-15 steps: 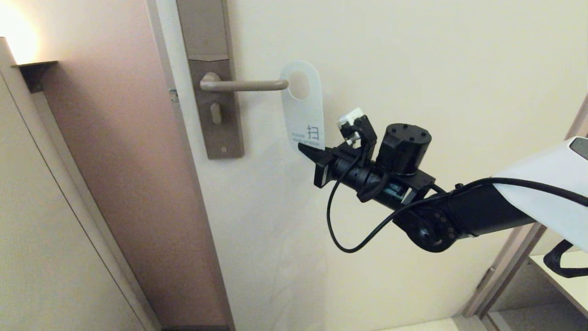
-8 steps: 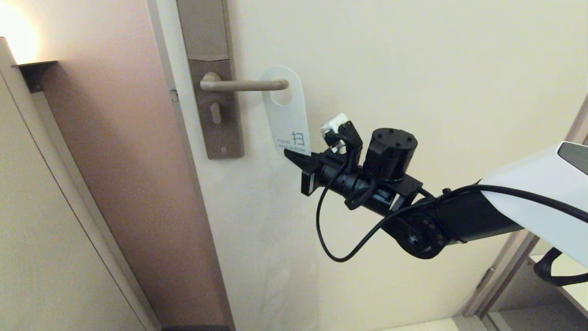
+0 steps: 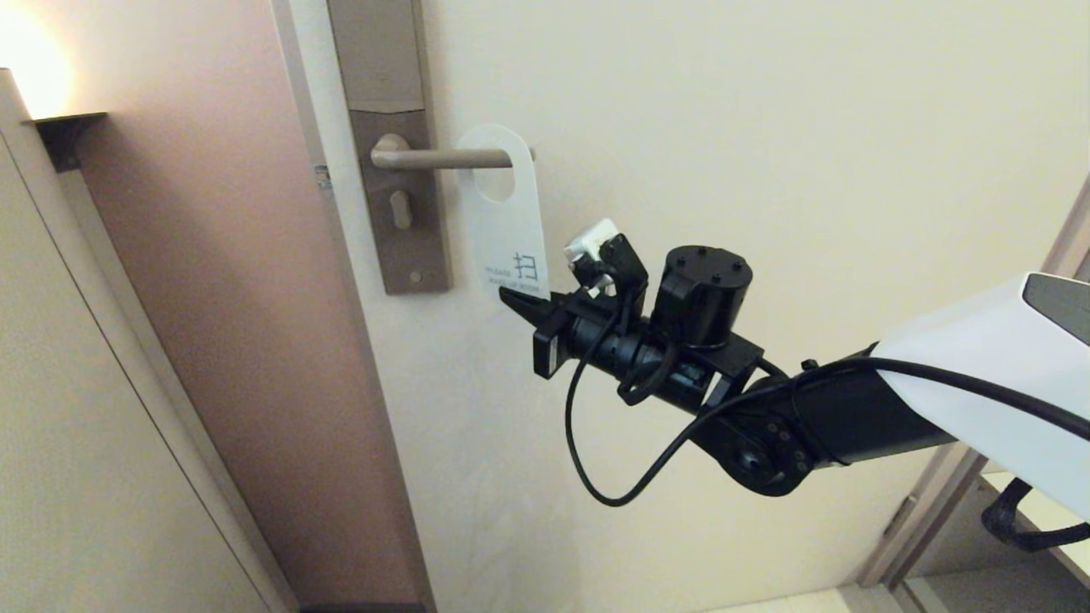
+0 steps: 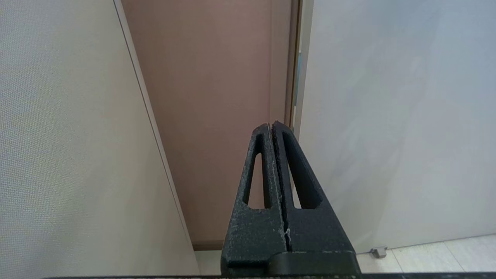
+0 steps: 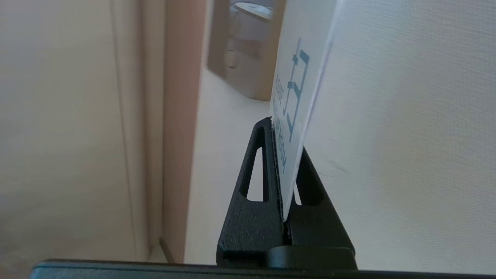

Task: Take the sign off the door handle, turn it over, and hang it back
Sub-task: Hang the sign back with the other side facing out

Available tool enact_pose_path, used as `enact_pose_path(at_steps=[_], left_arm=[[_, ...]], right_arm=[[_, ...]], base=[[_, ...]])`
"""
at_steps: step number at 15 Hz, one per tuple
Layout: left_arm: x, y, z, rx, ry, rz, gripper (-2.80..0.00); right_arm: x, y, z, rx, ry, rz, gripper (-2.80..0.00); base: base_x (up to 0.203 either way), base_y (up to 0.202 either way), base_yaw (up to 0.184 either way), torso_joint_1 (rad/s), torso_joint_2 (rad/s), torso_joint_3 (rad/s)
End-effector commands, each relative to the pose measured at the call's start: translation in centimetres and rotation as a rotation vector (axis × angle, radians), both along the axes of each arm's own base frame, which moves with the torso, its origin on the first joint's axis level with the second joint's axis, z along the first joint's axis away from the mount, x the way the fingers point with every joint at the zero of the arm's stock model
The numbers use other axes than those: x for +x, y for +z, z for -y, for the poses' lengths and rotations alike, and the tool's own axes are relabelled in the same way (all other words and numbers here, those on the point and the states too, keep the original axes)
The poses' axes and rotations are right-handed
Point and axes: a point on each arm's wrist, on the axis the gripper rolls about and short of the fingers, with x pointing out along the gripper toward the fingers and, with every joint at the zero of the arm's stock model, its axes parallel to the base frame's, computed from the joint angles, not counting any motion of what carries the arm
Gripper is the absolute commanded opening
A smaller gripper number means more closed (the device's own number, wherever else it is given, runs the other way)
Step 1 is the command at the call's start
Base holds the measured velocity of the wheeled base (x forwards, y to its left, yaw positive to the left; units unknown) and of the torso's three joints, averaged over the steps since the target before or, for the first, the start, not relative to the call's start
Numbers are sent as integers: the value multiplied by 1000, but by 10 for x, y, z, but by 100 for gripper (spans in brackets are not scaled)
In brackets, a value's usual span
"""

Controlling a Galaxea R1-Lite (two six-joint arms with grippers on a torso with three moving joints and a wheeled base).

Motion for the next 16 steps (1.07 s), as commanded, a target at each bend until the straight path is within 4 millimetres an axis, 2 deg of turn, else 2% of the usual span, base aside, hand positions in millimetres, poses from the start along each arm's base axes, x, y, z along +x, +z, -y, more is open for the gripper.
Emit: enact_pose_path(at_steps=[1, 12, 13, 16], left_arm=[[0, 0, 0, 0, 1, 1, -280], [0, 0, 0, 0, 0, 1, -280], [0, 0, 0, 0, 2, 1, -280], [0, 0, 0, 0, 2, 1, -280]], right_arm=[[-4, 1, -5, 3, 16, 6, -280], [-26, 3, -28, -19, 85, 51, -280], [-27, 2, -28, -21, 88, 48, 0], [-28, 1, -29, -23, 89, 49, 0]], base=[[0, 0, 0, 0, 0, 0], [0, 0, 0, 0, 0, 0], [0, 0, 0, 0, 0, 0], [0, 0, 0, 0, 0, 0]])
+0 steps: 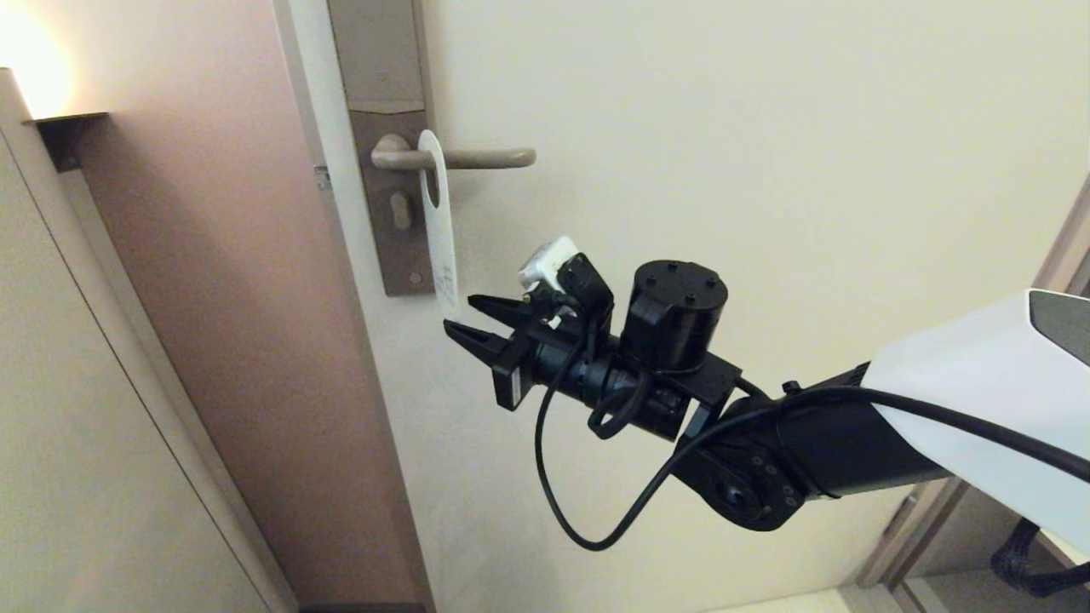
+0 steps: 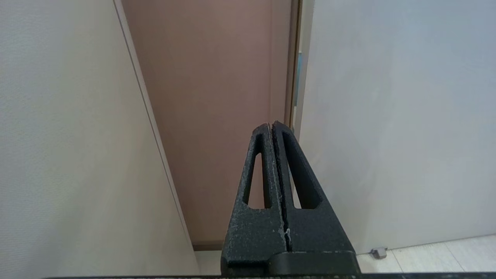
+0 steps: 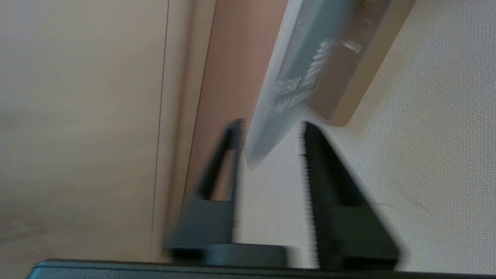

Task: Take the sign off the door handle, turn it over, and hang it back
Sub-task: Hang the sign back with the other side facing out

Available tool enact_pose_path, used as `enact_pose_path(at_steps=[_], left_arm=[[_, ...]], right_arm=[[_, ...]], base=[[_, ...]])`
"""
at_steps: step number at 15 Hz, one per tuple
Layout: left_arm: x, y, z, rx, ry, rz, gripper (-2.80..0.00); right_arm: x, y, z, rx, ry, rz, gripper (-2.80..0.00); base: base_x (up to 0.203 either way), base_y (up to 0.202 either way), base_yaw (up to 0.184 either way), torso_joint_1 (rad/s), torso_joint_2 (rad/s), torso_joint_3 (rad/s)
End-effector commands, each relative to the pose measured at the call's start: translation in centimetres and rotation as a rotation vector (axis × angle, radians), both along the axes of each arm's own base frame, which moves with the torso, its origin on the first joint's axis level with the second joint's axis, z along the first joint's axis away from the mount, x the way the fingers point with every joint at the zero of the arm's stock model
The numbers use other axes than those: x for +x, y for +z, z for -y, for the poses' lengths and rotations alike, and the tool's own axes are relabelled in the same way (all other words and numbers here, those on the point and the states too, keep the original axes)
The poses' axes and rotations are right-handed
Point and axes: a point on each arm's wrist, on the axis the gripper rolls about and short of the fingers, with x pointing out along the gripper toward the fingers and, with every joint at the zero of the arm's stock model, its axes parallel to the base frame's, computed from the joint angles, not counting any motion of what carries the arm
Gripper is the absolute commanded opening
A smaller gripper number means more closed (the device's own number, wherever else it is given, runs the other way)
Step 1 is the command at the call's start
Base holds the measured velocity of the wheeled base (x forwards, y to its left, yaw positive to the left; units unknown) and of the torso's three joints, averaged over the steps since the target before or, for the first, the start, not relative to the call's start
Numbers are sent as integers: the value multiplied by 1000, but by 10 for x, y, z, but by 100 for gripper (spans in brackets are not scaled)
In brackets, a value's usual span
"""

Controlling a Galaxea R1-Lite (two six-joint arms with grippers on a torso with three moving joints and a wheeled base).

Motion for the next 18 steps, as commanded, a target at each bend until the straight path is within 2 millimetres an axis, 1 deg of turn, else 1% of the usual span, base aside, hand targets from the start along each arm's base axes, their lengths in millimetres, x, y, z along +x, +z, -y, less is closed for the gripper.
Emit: enact_pose_path(at_steps=[1, 7, 9, 11, 14, 18], left_arm=[[0, 0, 0, 0, 1, 1, -280], [0, 0, 0, 0, 1, 1, -280], [0, 0, 0, 0, 1, 1, -280], [0, 0, 0, 0, 0, 1, -280], [0, 0, 0, 0, 0, 1, -280], [0, 0, 0, 0, 1, 1, -280]], right_arm=[[-1, -1, 0, 1, 5, 4, 0], [-1, -3, 1, 0, 7, -1, 0], [-2, 2, 2, 10, 8, 3, 0], [-4, 11, 6, 26, 9, 9, 0], [-10, 16, 14, 53, 12, -41, 0], [-17, 18, 29, 55, -3, -79, 0]], base=[[0, 0, 0, 0, 0, 0], [0, 0, 0, 0, 0, 0], [0, 0, 0, 0, 0, 0], [0, 0, 0, 0, 0, 0], [0, 0, 0, 0, 0, 0], [0, 0, 0, 0, 0, 0]])
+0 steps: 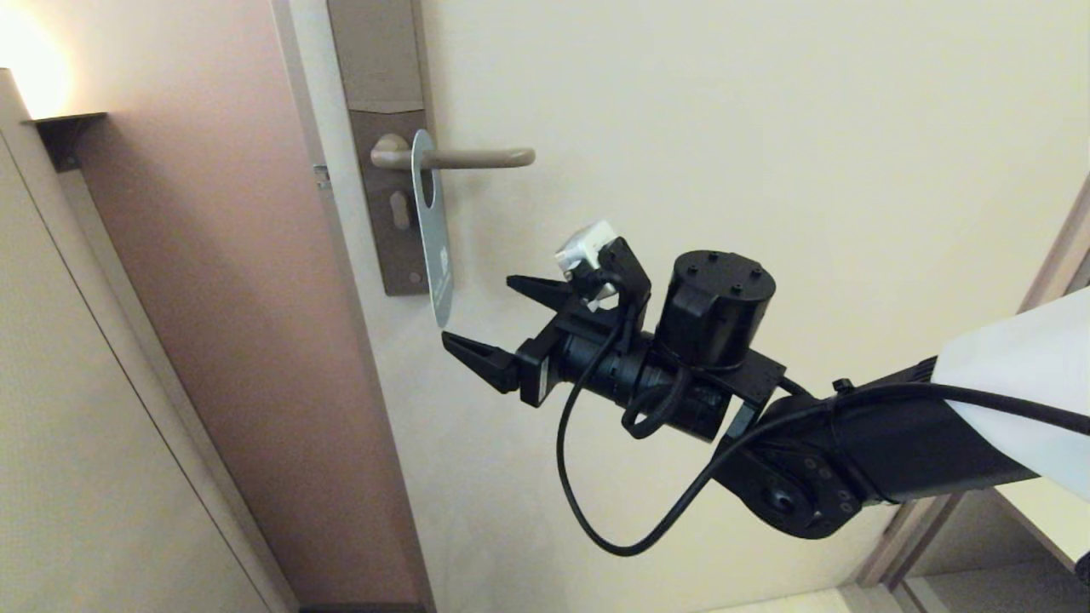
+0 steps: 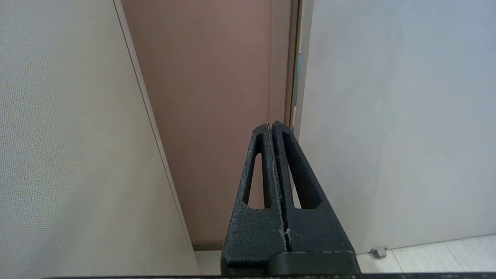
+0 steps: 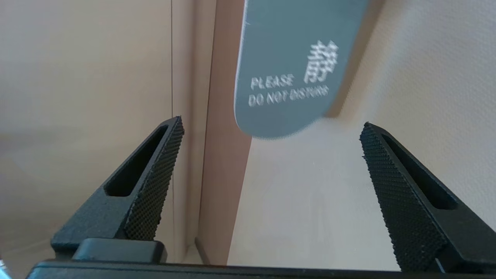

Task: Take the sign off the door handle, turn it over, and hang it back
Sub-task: Hang the sign back with the other side facing out

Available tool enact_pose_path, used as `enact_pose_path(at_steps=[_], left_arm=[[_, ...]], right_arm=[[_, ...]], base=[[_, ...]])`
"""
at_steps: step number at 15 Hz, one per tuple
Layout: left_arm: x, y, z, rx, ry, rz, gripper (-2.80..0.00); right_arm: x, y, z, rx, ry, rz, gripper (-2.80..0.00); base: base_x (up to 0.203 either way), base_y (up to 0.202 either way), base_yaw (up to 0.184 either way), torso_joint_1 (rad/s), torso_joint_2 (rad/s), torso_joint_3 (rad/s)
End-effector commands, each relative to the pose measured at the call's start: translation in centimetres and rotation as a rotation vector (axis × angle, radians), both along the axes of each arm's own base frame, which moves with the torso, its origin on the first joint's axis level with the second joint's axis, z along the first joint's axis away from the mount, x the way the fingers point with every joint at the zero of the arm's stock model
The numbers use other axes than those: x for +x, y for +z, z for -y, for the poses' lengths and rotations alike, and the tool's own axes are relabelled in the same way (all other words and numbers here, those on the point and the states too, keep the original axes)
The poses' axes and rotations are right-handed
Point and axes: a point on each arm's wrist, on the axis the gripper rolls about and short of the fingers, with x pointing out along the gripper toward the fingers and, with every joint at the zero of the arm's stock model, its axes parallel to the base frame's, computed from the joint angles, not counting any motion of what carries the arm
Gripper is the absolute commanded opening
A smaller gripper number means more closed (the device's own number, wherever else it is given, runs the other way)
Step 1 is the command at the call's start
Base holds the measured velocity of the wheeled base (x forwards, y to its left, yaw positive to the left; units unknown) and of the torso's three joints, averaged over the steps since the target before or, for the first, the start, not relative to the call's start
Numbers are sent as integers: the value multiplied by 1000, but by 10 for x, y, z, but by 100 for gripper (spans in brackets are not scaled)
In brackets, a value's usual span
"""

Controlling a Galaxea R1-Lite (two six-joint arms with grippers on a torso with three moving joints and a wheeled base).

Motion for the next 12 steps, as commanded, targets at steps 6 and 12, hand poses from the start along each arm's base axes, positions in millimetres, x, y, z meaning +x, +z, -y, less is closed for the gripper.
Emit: enact_pose_path(at_steps=[6, 12], left_arm=[[0, 0, 0, 0, 0, 1, -280], [0, 0, 0, 0, 0, 1, -280]], right_arm=[[-8, 5, 15, -1, -14, 0, -280], [-14, 8, 21, -6, -17, -1, -280]], base=[[0, 0, 0, 0, 0, 0], [0, 0, 0, 0, 0, 0]])
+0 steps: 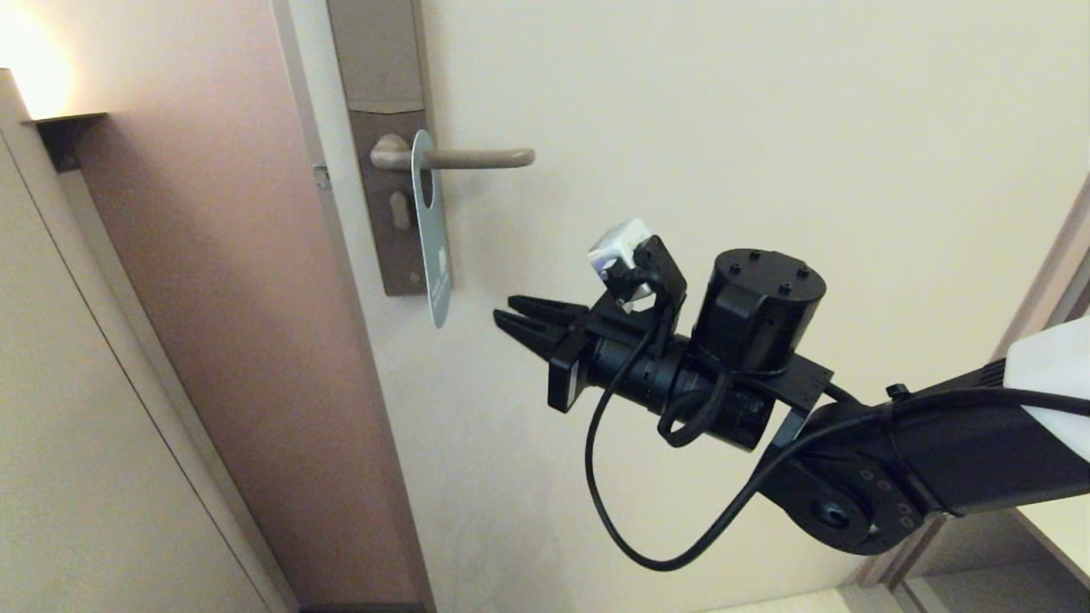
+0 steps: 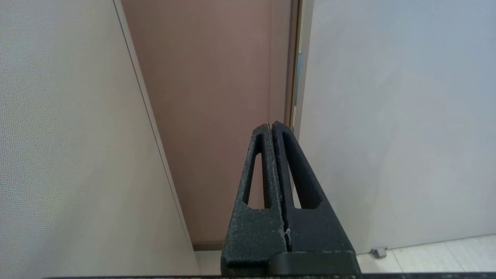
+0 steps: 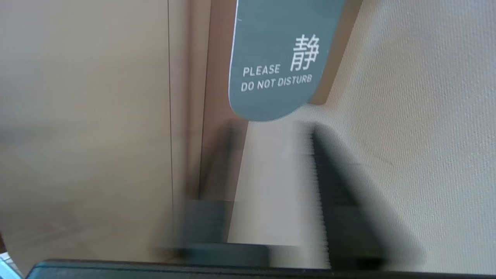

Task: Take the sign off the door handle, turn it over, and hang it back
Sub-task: Hang the sign back with the other side facing out

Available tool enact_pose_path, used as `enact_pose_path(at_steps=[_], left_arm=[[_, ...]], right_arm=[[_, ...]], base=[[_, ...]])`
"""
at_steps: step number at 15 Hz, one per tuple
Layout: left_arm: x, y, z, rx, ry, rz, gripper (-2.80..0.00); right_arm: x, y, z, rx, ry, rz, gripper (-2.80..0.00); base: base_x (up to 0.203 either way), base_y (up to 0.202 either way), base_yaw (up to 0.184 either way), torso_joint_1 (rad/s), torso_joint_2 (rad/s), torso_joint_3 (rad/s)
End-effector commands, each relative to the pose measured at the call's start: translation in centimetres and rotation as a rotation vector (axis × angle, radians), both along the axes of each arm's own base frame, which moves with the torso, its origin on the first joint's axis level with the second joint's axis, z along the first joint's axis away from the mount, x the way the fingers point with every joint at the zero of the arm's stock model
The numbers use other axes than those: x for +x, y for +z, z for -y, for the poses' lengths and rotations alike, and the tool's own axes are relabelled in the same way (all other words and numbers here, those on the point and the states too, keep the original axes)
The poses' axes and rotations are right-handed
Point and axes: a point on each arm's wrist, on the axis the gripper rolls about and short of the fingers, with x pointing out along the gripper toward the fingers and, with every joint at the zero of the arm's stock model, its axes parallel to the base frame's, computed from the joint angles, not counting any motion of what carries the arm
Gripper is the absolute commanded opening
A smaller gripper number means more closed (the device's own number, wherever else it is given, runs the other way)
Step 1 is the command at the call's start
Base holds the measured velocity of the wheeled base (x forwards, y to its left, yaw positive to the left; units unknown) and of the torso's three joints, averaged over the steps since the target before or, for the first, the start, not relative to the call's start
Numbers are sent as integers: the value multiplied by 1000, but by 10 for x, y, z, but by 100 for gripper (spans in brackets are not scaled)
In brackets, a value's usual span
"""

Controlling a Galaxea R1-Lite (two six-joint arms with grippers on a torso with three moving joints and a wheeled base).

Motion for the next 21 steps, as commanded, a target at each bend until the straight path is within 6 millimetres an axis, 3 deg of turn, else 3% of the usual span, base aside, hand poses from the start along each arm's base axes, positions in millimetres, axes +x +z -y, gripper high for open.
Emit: enact_pose_path(at_steps=[1, 7, 17, 21], left_arm=[[0, 0, 0, -1, 1, 1, -280], [0, 0, 0, -1, 1, -1, -280], [0, 0, 0, -2, 1, 1, -280], [0, 0, 0, -1, 0, 1, -280]], right_arm=[[-4, 3, 3, 6, 2, 8, -280], [0, 10, -1, 26, 4, 31, -280], [46, 2, -45, 116, 8, 148, -280], [52, -4, -66, 135, 33, 170, -280]], base=[[0, 0, 0, 0, 0, 0], [0, 0, 0, 0, 0, 0], [0, 0, 0, 0, 0, 0], [0, 0, 0, 0, 0, 0]])
